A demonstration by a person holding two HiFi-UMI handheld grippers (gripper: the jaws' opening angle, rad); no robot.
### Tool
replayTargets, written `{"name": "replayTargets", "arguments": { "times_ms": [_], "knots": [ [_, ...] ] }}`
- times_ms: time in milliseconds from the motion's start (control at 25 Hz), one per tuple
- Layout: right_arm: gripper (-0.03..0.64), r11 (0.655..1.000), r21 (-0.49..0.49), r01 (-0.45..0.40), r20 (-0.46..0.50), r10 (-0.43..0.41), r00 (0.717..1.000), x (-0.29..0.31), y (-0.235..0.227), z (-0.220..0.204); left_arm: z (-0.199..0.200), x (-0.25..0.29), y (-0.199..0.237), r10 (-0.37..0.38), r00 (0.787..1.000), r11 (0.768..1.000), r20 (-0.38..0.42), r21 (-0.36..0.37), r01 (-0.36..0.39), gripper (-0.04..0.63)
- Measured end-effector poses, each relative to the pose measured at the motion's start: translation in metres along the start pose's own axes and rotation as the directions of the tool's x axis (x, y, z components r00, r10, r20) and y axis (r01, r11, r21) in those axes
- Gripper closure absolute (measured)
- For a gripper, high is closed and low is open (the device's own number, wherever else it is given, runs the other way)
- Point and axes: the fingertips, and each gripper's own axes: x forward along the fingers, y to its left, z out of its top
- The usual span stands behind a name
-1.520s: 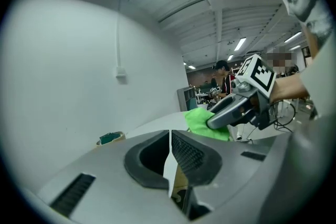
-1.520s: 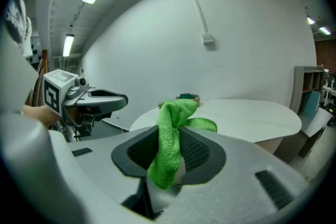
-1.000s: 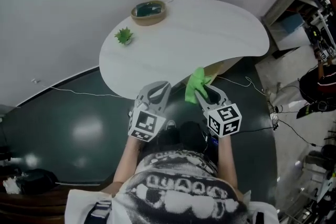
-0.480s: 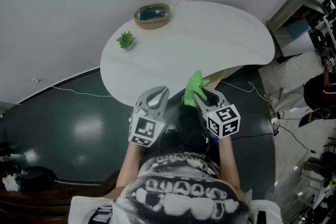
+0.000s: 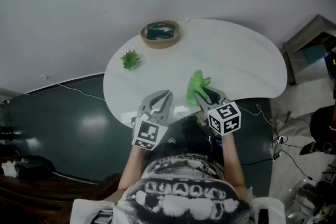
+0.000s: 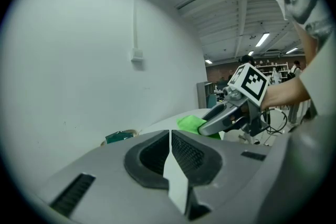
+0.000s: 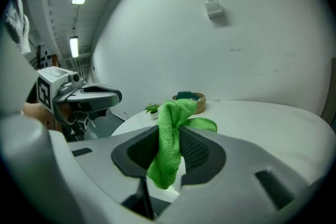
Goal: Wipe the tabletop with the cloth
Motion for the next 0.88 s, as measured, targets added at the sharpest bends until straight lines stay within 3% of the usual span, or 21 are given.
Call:
{"name": "replayTargets", "arguments": {
  "times_ms": [280, 520, 880],
  "knots": [
    [0.497, 0.998, -0.04, -0.042, -0.034, 0.041, 0.999, 0.057, -0.091, 0.032, 0.021, 0.07, 0.023, 0.043, 0.999, 0.999, -0.016, 0.004, -0.043, 0.583],
    [0.497, 0.995, -0.083, -0.062, -0.098, 0.054, 0.994, 0.128, -0.165, 0.049, 0.013, 0.11, 0.043, 0.075, 0.993, 0.997, -0.086, -0.007, -0.076, 0.583],
    [0.497, 0.987, -0.124, -0.099, -0.213, 0.071, 0.975, 0.244, -0.229, 0.054, 0.016, 0.142, 0.083, 0.133, 0.986, 0.989, -0.103, -0.043, -0.138, 0.583]
  ]
}}
